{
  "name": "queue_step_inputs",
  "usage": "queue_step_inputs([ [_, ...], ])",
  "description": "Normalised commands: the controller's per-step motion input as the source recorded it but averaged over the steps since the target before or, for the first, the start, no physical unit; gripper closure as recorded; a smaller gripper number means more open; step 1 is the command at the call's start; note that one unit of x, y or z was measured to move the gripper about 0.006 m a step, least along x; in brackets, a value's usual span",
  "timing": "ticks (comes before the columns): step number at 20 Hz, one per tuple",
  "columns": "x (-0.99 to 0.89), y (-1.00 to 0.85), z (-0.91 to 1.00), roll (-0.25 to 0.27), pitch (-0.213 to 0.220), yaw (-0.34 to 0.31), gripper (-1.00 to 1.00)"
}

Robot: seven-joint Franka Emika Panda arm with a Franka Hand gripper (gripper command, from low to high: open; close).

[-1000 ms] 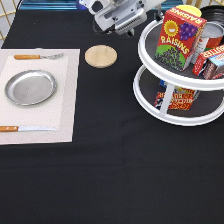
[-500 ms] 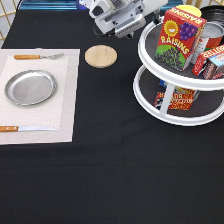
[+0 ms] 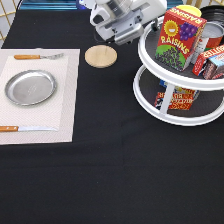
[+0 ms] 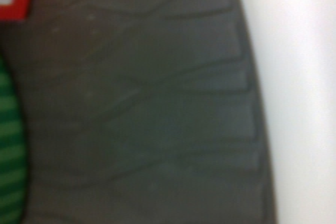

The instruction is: Pick up the bowl from the lazy Susan and put bowl on the plate

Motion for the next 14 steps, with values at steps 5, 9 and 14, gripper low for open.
queue_step_inputs([
  [5,0.57,0.0,-0.03,0.032,0.033,0.0,-1.0],
  [9,0.8,0.0,0.0,0.0,0.001,0.0,-1.0],
  [14,0.87,0.0,-0.05,0.004,0.012,0.001,-1.0],
])
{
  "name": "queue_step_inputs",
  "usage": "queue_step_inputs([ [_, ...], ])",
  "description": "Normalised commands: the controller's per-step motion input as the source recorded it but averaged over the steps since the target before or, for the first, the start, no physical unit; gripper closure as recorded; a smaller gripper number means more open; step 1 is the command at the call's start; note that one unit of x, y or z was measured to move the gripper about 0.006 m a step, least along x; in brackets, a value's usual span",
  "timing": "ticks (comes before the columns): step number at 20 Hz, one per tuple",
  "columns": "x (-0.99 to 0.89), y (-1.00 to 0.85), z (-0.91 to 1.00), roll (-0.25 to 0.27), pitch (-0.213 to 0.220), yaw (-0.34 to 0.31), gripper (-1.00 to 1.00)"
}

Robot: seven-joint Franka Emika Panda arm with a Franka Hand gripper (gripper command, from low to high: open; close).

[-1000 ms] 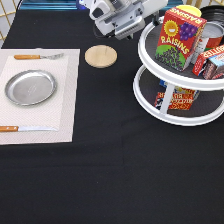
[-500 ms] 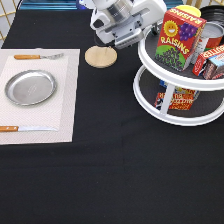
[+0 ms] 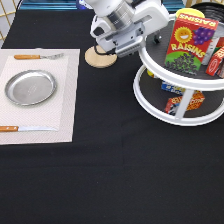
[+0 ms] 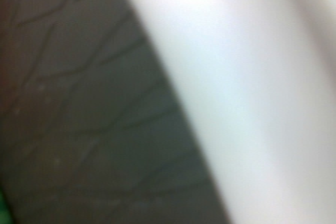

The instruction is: Pick up the bowl from the lazy Susan and put bowl on the plate

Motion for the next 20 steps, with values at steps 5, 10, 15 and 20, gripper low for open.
queue_step_inputs([
  [5,0.88,0.0,-0.04,0.002,0.017,0.009,-1.0],
  [10,0.76,0.0,0.0,0.01,0.007,0.004,-1.0],
  [15,-0.14,-0.14,0.39,0.056,0.006,0.002,-1.0],
  [20,-0.69,-0.05,0.68,0.001,-0.035,-0.01,-1.0],
])
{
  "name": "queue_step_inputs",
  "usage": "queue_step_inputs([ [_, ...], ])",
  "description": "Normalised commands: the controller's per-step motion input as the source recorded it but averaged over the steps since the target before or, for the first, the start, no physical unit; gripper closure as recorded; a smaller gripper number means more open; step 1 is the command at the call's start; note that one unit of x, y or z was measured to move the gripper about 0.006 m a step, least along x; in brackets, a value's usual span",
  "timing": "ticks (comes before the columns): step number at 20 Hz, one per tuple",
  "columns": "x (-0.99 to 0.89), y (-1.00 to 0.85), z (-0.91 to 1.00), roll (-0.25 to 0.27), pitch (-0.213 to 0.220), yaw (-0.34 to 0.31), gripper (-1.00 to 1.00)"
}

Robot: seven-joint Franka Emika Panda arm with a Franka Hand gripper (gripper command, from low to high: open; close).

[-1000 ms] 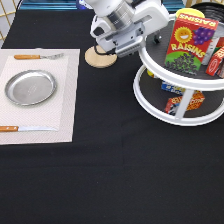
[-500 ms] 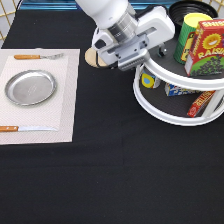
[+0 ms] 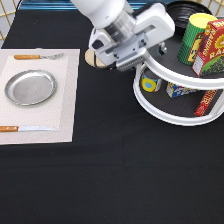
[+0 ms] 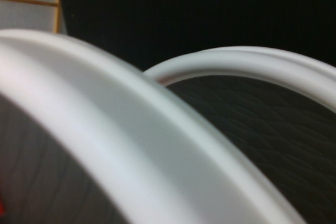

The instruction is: Pick up the bowl from the lazy Susan and put bowl on the plate

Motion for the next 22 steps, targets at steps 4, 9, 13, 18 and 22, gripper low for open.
queue_step_inputs([
  [4,-0.87,0.0,0.5,0.001,-0.033,-0.01,-1.0],
  [9,-0.82,-0.02,0.17,0.018,-0.015,-0.068,-1.0],
  [13,-0.82,-0.06,-0.04,0.05,-0.021,-0.068,-1.0],
  [18,-0.79,0.02,-0.16,0.038,-0.006,-0.034,-1.0],
  [22,-0.66,0.29,-0.15,0.002,-0.032,-0.002,-1.0],
])
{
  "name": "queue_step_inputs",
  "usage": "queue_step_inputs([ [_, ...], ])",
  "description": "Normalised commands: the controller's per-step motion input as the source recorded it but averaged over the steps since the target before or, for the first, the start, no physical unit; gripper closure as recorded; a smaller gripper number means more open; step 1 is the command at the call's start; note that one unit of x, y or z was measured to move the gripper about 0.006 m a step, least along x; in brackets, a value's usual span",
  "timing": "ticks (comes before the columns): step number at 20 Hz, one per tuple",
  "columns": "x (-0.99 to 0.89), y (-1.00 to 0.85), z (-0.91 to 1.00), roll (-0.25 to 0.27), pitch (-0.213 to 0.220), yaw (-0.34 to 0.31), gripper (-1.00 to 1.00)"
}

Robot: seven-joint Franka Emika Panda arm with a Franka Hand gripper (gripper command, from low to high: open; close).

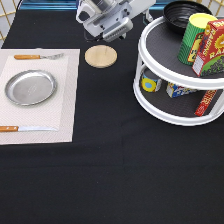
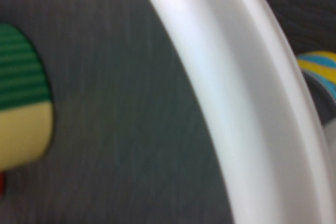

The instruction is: Pick up the bowl from the lazy Susan and put bowl on the plate

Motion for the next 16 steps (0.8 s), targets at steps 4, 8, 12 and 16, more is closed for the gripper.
queue_step_inputs([
  [4,-0.35,0.42,-0.1,0.0,-0.022,0.0,-1.0],
  [8,-0.17,0.36,-0.12,0.0,0.0,0.0,-1.0],
  [12,-0.02,0.05,-0.25,0.015,0.0,-0.002,-1.0],
  [16,0.04,0.0,-0.17,0.025,-0.003,-0.007,-1.0],
])
